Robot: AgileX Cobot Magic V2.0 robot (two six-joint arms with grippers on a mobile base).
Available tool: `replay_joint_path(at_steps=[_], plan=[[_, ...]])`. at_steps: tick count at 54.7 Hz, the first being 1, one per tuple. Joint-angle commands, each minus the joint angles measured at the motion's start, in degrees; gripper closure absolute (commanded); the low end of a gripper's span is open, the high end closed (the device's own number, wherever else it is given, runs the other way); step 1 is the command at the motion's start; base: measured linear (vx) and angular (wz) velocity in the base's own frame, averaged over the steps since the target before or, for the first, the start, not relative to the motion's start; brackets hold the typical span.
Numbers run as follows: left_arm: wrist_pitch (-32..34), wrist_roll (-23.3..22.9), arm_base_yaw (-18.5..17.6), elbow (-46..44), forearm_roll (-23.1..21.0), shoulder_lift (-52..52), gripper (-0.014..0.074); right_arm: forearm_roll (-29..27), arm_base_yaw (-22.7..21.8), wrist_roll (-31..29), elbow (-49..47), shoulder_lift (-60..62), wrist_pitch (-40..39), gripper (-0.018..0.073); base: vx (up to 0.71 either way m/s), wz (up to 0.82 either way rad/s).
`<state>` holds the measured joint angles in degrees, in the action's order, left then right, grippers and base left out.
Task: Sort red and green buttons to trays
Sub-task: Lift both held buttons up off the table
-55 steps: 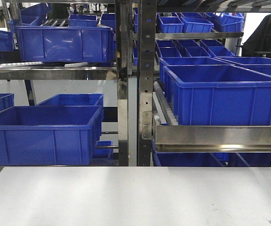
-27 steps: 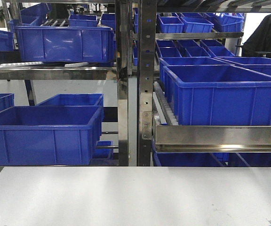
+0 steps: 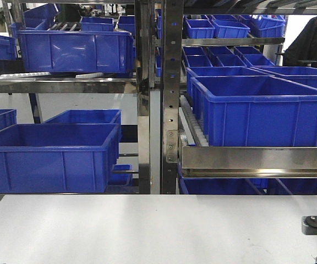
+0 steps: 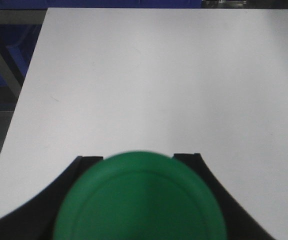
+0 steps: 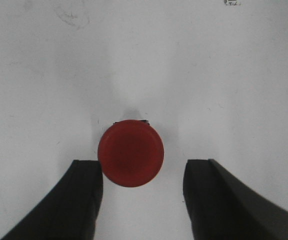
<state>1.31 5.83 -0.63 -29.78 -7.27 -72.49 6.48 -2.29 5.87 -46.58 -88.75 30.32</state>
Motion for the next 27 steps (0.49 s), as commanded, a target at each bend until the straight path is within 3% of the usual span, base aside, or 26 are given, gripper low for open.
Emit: replay_joint_path(at_steps=[1, 27], plan=[[3.64, -0.33, -0.22, -1.13, -0.21, 1.47, 0.0602, -0.76, -0.37, -0.54, -1.88, 0.79, -3.27, 0.0092, 0.00, 0.00], [3.15, -0.33, -0.22, -1.13, -0.21, 1.47, 0.0602, -1.48, -0.37, -1.63, -1.88, -4.88, -6.15, 0.0038, 0.00, 0.00]])
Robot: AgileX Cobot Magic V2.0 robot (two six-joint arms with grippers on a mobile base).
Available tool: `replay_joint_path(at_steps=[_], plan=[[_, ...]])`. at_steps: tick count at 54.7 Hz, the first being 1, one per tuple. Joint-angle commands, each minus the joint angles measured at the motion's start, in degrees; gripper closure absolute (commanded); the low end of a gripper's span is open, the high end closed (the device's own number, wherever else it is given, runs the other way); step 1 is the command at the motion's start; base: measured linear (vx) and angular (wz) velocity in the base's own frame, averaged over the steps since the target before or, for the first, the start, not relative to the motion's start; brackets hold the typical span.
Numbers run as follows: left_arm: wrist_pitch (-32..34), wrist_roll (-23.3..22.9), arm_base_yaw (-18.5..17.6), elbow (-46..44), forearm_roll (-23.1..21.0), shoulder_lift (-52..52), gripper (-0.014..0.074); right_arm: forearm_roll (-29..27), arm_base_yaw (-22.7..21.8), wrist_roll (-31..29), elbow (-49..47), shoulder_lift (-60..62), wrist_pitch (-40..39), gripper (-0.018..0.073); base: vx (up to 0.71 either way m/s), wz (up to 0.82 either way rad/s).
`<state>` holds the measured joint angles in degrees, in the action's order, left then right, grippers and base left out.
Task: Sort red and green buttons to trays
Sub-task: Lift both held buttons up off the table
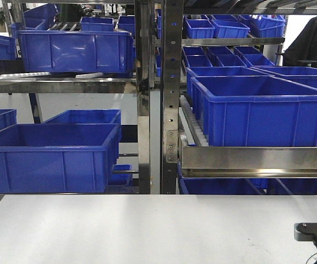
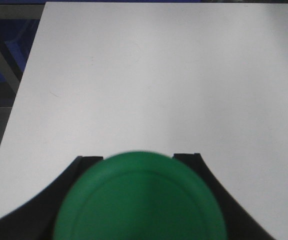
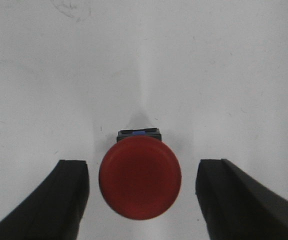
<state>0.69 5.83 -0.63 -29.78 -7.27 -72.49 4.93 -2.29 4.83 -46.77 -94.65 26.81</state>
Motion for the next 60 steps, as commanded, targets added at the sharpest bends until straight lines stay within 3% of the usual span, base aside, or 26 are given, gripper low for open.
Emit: replay_joint_path(at_steps=[1, 30, 60], plan=[[3.77, -0.33, -0.22, -1.13, -0.21, 1.47, 0.0602, 0.07, -0.37, -0.59, -1.69, 0.84, -2.70, 0.0038, 0.00, 0.00], [3.72, -0.33, -0.22, -1.13, -0.21, 1.47, 0.0602, 0.03, -0.37, -0.59, -1.69, -3.39, -5.35, 0.0041, 0.00, 0.00], [3.72, -0.28, -0.22, -1.13, -0.21, 1.47, 0.0602, -0.20, -0.37, -0.59, -1.69, -3.39, -5.65, 0.0151, 0.00, 0.00]])
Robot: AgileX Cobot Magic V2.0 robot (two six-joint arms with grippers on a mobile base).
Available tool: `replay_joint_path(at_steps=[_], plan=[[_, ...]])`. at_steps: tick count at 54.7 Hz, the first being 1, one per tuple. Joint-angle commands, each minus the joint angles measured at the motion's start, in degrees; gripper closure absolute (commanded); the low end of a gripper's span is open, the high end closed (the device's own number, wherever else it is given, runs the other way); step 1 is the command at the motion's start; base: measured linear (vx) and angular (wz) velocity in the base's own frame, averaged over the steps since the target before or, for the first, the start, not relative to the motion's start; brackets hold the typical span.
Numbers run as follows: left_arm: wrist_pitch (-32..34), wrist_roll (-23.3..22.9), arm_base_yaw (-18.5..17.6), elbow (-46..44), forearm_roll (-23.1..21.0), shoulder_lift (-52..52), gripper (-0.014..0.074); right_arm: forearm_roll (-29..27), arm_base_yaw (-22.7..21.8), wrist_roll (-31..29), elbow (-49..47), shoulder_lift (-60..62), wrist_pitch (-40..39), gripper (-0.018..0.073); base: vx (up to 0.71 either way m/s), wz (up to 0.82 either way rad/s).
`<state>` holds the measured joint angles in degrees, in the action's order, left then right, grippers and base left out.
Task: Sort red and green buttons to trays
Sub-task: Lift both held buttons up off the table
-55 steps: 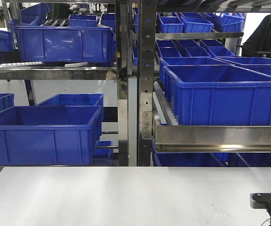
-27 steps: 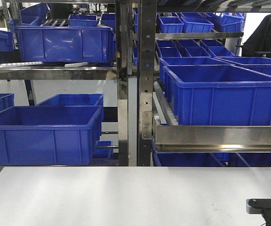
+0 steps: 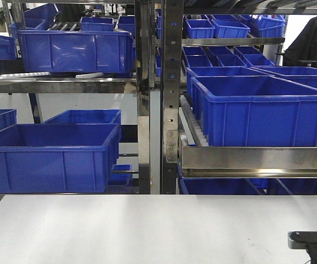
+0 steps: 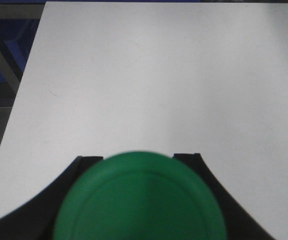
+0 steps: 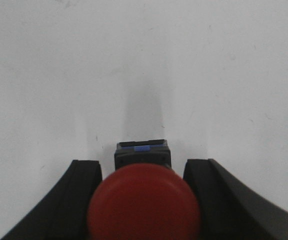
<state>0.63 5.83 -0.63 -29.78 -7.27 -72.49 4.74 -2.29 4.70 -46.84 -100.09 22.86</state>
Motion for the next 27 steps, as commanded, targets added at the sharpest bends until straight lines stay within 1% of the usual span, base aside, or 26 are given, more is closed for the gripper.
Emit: replay_joint_path(at_steps=[1, 13, 18, 21, 27], plan=[[3.78, -0.28, -0.22, -1.13, -0.21, 1.47, 0.0602, -0.01, -0.37, -0.46, -1.62, 2.04, -1.71, 0.0151, 0.00, 0.00], [3.78, -0.28, -0.22, -1.13, -0.21, 1.47, 0.0602, -0.01, -0.37, -0.46, -1.62, 2.04, -1.19, 0.0151, 0.00, 0.00], [3.78, -0.28, -0.22, -1.13, -0.21, 1.47, 0.0602, -0.06, -0.37, -0.41, -1.62, 2.04, -1.15, 0.0165, 0.00, 0.00], [3.78, -0.28, -0.22, -1.13, -0.21, 1.47, 0.0602, -0.06, -0.37, -0.10, -1.62, 2.04, -1.62, 0.0190, 0.00, 0.00], [3.84, -0.27, -0.22, -1.13, -0.21, 1.47, 0.0602, -0.32, -0.37, 0.83, -1.67, 2.45, -2.28, 0.0282, 0.00, 0.00]])
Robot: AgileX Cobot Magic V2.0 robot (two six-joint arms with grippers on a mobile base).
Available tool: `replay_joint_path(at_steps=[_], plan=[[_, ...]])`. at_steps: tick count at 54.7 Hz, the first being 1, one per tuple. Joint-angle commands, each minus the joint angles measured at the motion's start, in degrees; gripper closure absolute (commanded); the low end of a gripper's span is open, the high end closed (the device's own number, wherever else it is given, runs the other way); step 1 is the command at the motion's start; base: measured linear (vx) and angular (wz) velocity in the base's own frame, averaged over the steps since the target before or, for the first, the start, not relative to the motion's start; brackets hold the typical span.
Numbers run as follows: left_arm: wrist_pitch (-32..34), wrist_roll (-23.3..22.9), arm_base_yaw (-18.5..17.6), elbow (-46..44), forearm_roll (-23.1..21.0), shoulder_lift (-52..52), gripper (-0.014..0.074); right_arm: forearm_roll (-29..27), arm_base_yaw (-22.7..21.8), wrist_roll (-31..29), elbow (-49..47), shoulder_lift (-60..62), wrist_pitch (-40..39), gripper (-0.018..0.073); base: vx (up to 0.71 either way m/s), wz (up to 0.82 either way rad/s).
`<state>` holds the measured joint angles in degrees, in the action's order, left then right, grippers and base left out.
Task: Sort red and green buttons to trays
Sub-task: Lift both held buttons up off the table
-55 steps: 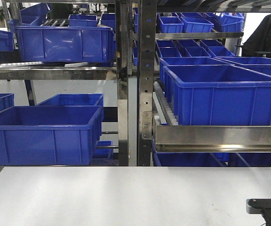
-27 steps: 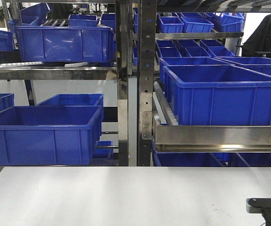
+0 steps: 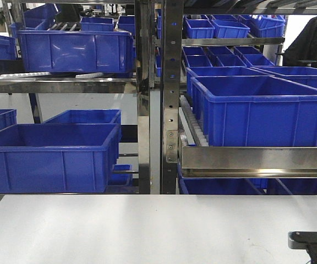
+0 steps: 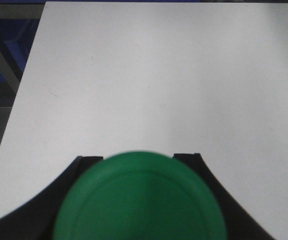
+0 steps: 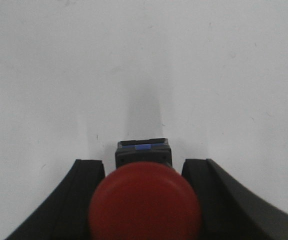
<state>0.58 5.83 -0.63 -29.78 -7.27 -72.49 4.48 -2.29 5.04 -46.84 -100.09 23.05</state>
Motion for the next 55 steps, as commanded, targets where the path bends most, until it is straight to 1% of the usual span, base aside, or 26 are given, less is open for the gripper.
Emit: replay_joint_path(at_steps=[1, 8, 17, 23, 29, 37, 43, 50, 55], plan=[[3.88, -0.27, -0.22, -1.13, -0.21, 1.47, 0.0602, -0.16, -0.37, 0.49, -1.67, 2.58, -2.46, 0.0305, 0.00, 0.00], [3.88, -0.27, -0.22, -1.13, -0.21, 1.59, 0.0602, -0.22, -0.37, 0.49, -1.67, 4.35, -2.48, 0.0434, 0.00, 0.00], [3.89, -0.27, -0.22, -1.18, -0.21, 1.60, 0.0602, -0.16, -0.37, 0.04, -1.67, 8.36, -2.57, 0.0575, 0.00, 0.00], [3.65, -0.32, -0.22, -1.40, -0.21, 2.16, 0.0602, -0.16, 0.11, 0.04, -1.67, 12.69, -3.65, 0.0574, 0.00, 0.00], [2.09, -0.32, -0.24, -3.66, -0.21, 4.14, 0.0602, 0.13, 2.14, -0.25, -1.67, 17.28, -4.59, 0.0571, 0.00, 0.00], [-1.23, -0.13, -0.24, -9.31, -0.21, 7.30, 0.0602, 1.37, 7.78, -0.74, -1.67, 23.32, -7.21, 0.0569, 0.00, 0.00], [-5.00, 0.22, -0.24, -14.49, -0.21, 9.67, 0.0602, 1.32, 11.68, 1.71, -2.80, 27.32, -9.45, 0.0568, 0.00, 0.00], [-7.42, 0.22, -0.31, -18.68, -0.21, 12.60, 0.0602, 1.32, 14.13, 3.77, -6.41, 31.27, -8.16, 0.0568, 0.00, 0.00], [-8.49, 0.22, -0.36, -19.96, -0.28, 15.13, 0.0602, 1.38, 14.40, 3.72, -8.93, 33.75, -5.91, 0.0568, 0.00, 0.00]])
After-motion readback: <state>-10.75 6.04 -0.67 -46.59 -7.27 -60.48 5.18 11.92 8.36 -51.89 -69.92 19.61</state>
